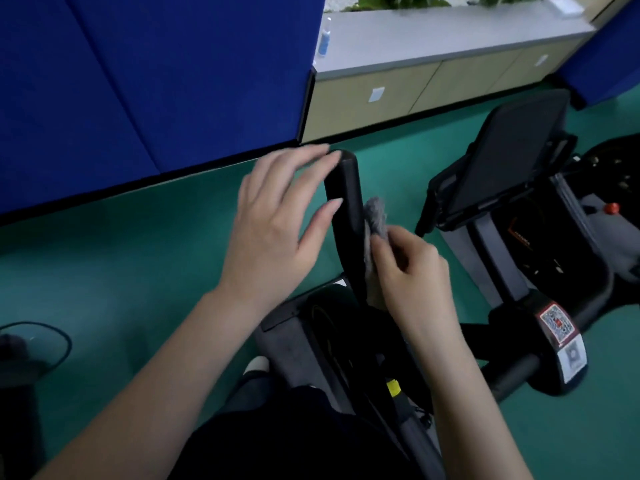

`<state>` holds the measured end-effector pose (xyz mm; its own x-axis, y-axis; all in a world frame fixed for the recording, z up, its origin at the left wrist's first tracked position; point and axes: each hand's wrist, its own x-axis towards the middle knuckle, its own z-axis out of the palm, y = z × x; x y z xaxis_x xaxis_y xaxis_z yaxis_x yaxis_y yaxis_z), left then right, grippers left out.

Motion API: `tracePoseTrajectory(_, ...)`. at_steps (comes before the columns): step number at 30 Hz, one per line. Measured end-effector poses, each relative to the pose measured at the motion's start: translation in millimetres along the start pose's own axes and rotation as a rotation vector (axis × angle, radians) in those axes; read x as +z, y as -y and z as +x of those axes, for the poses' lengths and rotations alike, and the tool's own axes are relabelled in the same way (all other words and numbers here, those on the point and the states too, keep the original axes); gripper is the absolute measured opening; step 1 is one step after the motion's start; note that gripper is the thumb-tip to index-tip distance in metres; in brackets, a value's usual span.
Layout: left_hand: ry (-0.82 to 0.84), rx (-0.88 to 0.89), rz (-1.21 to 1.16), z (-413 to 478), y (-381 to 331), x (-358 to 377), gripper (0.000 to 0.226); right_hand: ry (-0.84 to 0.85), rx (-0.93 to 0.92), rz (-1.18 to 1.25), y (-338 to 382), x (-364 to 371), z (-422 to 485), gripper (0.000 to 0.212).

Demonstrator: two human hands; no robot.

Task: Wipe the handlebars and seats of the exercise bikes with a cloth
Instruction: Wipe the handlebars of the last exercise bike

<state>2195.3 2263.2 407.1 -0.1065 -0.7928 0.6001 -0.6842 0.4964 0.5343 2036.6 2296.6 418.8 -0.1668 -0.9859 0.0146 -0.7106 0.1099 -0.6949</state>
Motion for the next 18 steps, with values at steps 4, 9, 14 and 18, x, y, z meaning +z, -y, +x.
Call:
tracePoseTrajectory(4, 0.076, 0.287, 0.078, 22, 5, 3, 0.023, -0.157, 0.018, 0.011, -1, 0, -13, 0.01)
tracePoseTrajectory(9, 0.18, 0.411, 0.084, 45, 9, 12, 0.02, -0.265, -0.026, 0.011, 5, 10, -16, 0.008)
tracePoseTrajectory(14, 0.247, 0.402, 0.028, 54, 10, 18, 0.022, -0.355, 0.005, 0.072, -2, 6, -29, 0.006)
tracePoseTrajectory(18, 0.239, 0.4, 0.019, 55, 12, 18, 0.023, -0.409, -0.1, 0.058, 9, 17, -32, 0.01)
